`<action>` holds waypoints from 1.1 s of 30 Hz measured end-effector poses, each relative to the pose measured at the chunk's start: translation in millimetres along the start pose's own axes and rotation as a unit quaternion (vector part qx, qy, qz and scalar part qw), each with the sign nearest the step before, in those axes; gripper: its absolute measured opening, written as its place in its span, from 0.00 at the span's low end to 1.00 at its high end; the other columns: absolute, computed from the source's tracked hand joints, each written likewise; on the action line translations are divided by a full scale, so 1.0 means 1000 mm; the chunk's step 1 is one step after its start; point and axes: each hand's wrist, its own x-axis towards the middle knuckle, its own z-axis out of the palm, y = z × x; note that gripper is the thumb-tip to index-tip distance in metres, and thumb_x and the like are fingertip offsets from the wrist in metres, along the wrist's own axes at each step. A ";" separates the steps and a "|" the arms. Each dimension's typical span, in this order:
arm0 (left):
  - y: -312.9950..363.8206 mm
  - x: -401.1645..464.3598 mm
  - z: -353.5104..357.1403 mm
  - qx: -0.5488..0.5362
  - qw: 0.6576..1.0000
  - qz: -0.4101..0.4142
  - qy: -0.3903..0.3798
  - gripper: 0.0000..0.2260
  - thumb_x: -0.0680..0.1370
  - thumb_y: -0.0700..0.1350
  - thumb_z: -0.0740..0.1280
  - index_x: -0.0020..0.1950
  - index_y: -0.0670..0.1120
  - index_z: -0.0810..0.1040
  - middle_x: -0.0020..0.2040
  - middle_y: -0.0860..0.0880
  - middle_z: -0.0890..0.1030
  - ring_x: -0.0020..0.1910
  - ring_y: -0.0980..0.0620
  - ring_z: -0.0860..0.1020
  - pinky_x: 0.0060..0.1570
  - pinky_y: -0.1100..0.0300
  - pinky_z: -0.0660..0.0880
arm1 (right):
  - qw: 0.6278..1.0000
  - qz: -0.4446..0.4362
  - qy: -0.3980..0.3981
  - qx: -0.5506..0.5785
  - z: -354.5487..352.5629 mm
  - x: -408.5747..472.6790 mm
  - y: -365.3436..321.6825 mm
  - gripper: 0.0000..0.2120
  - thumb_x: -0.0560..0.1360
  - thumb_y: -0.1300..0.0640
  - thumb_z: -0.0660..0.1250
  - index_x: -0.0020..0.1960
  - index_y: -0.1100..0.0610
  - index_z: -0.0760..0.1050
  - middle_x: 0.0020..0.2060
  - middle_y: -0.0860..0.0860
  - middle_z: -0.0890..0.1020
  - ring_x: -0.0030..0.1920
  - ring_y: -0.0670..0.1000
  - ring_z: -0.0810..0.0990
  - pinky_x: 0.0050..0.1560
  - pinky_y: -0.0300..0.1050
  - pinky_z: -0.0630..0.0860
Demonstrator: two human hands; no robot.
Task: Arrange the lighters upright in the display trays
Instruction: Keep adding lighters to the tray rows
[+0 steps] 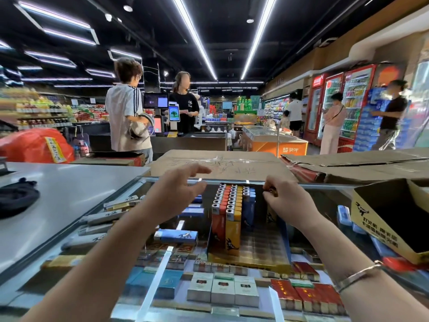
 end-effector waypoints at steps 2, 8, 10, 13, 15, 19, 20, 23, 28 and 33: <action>-0.009 -0.010 -0.018 0.023 0.997 -0.049 -0.063 0.14 0.76 0.42 0.66 0.60 0.55 0.75 0.54 0.56 0.77 0.46 0.58 0.79 0.43 0.65 0.77 | 1.000 -0.004 0.001 -0.003 0.000 0.000 0.000 0.02 0.76 0.58 0.64 0.47 0.56 0.73 0.41 0.50 0.77 0.42 0.53 0.78 0.43 0.54 0.78; -0.050 -0.057 -0.069 0.228 0.921 -0.245 -0.202 0.23 0.74 0.57 0.67 0.68 0.59 0.67 0.66 0.55 0.72 0.59 0.55 0.71 0.59 0.58 0.69 | 1.000 -0.008 0.006 -0.015 0.000 -0.002 -0.001 0.02 0.75 0.58 0.64 0.45 0.55 0.71 0.38 0.49 0.74 0.40 0.53 0.77 0.41 0.52 0.77; -0.069 -0.078 -0.077 0.286 0.898 -0.290 -0.166 0.26 0.73 0.63 0.64 0.69 0.59 0.64 0.69 0.55 0.69 0.65 0.53 0.68 0.64 0.50 0.66 | 1.000 -0.008 0.006 -0.014 0.000 -0.002 -0.001 0.02 0.75 0.59 0.64 0.45 0.55 0.71 0.39 0.49 0.74 0.41 0.54 0.77 0.42 0.54 0.77; -0.088 -0.106 -0.069 0.305 0.871 -0.351 -0.158 0.35 0.68 0.74 0.53 0.72 0.60 0.57 0.74 0.54 0.60 0.72 0.48 0.58 0.67 0.42 0.60 | 1.000 -0.012 0.003 -0.014 0.000 -0.002 -0.001 0.03 0.75 0.59 0.64 0.44 0.55 0.70 0.40 0.51 0.75 0.42 0.55 0.77 0.43 0.56 0.77; -0.093 -0.115 -0.051 0.301 0.869 -0.363 -0.151 0.41 0.65 0.77 0.45 0.74 0.58 0.55 0.76 0.53 0.54 0.74 0.47 0.54 0.68 0.38 0.56 | 1.000 -0.012 -0.002 -0.012 0.000 -0.002 -0.002 0.03 0.75 0.60 0.64 0.44 0.56 0.70 0.41 0.52 0.76 0.44 0.55 0.77 0.44 0.57 0.77; -0.092 -0.107 -0.027 0.318 0.868 -0.368 -0.102 0.36 0.71 0.73 0.46 0.75 0.57 0.51 0.77 0.53 0.49 0.75 0.47 0.48 0.67 0.32 0.51 | 1.000 -0.009 -0.002 -0.012 0.001 -0.002 -0.002 0.03 0.75 0.60 0.65 0.46 0.56 0.71 0.42 0.53 0.77 0.45 0.56 0.76 0.45 0.56 0.76; -0.092 -0.105 -0.024 0.316 0.868 -0.367 -0.107 0.37 0.71 0.73 0.47 0.75 0.57 0.49 0.77 0.54 0.47 0.75 0.46 0.46 0.67 0.32 0.49 | 1.000 -0.009 0.000 -0.012 0.001 -0.003 -0.002 0.03 0.74 0.60 0.65 0.46 0.56 0.71 0.42 0.53 0.77 0.45 0.56 0.76 0.45 0.56 0.76; -0.090 -0.102 -0.023 0.285 0.880 -0.362 -0.115 0.36 0.72 0.71 0.52 0.75 0.58 0.45 0.77 0.54 0.42 0.75 0.47 0.40 0.68 0.34 0.44 | 1.000 -0.009 0.002 -0.013 0.002 -0.003 -0.002 0.03 0.74 0.60 0.65 0.46 0.56 0.71 0.42 0.53 0.76 0.45 0.55 0.76 0.45 0.55 0.76; -0.073 -0.094 -0.044 0.000 0.930 -0.354 -0.095 0.33 0.69 0.44 0.67 0.72 0.54 0.59 0.74 0.46 0.56 0.71 0.42 0.56 0.66 0.42 0.62 | 1.000 -0.009 -0.001 -0.011 0.001 -0.002 -0.002 0.03 0.74 0.60 0.65 0.46 0.57 0.71 0.42 0.53 0.76 0.45 0.56 0.76 0.45 0.57 0.76; -0.065 -0.099 -0.052 -0.082 0.926 -0.326 -0.171 0.26 0.69 0.28 0.63 0.59 0.55 0.71 0.71 0.51 0.61 0.58 0.51 0.68 0.42 0.64 0.72 | 1.000 -0.009 -0.002 -0.014 0.001 -0.002 -0.001 0.03 0.75 0.60 0.65 0.47 0.57 0.72 0.42 0.53 0.76 0.44 0.55 0.76 0.44 0.55 0.76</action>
